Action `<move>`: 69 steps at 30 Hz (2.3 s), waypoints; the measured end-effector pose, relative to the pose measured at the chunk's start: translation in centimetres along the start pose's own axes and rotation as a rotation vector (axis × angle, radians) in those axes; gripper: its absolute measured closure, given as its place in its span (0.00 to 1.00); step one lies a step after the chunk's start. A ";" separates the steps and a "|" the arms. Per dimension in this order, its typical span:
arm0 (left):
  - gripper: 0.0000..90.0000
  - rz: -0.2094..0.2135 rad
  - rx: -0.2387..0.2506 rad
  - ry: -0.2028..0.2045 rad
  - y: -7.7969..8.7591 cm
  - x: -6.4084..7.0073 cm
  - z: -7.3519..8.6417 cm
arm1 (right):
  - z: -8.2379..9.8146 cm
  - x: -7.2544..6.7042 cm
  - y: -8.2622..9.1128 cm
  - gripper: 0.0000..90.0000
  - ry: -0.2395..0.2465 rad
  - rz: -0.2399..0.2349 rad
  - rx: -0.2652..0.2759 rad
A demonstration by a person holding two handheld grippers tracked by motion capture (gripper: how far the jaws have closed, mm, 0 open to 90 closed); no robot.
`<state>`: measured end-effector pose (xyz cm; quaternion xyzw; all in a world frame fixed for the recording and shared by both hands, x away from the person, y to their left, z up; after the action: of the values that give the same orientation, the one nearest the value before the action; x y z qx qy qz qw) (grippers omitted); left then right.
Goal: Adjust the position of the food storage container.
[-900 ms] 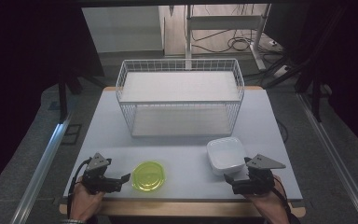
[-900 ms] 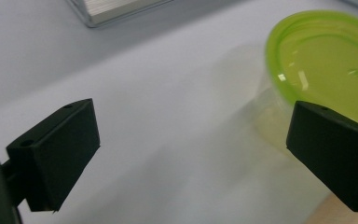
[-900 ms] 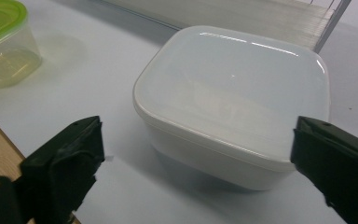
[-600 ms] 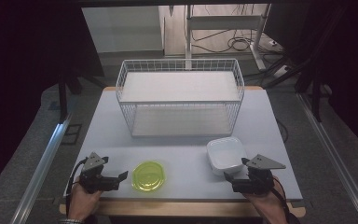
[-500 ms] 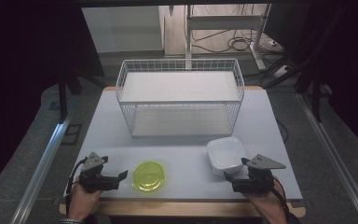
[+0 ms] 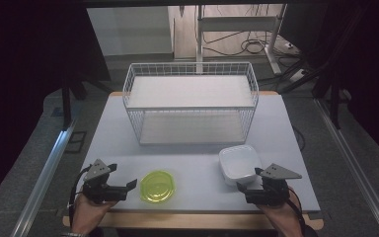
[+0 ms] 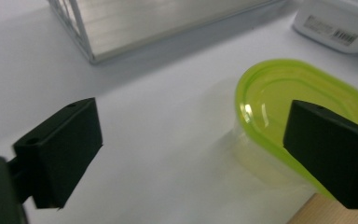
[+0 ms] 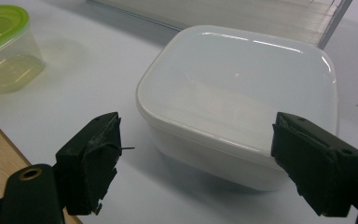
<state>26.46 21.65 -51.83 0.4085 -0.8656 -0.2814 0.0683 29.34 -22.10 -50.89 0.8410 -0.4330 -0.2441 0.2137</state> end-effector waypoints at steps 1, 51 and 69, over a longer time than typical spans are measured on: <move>0.08 -0.002 0.007 -0.010 0.2 0.2 -0.2 | 0.0 0.0 0.0 0.18 -0.001 -0.001 0.002; 1.00 0.289 -0.084 -0.176 -4.5 11.6 -3.9 | -0.1 0.0 0.2 0.20 0.005 0.024 0.029; 1.00 0.210 -0.128 -0.109 -4.6 8.6 -2.6 | 0.1 0.0 0.0 0.21 0.006 0.017 0.019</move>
<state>24.79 11.77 -53.13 0.2945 -0.8864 -0.3488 0.0763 29.25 -22.09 -50.91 0.8398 -0.4419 -0.2358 0.2092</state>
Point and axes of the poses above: each handheld gripper's, and its own axes: y roughly backward along the jaws, z roughly out of its underside, x roughly to its right, the point moved 5 cm from there along -y, roughly forward along the jaws, and after that the axes turned 15 degrees about -y, right-handed, at the moved point
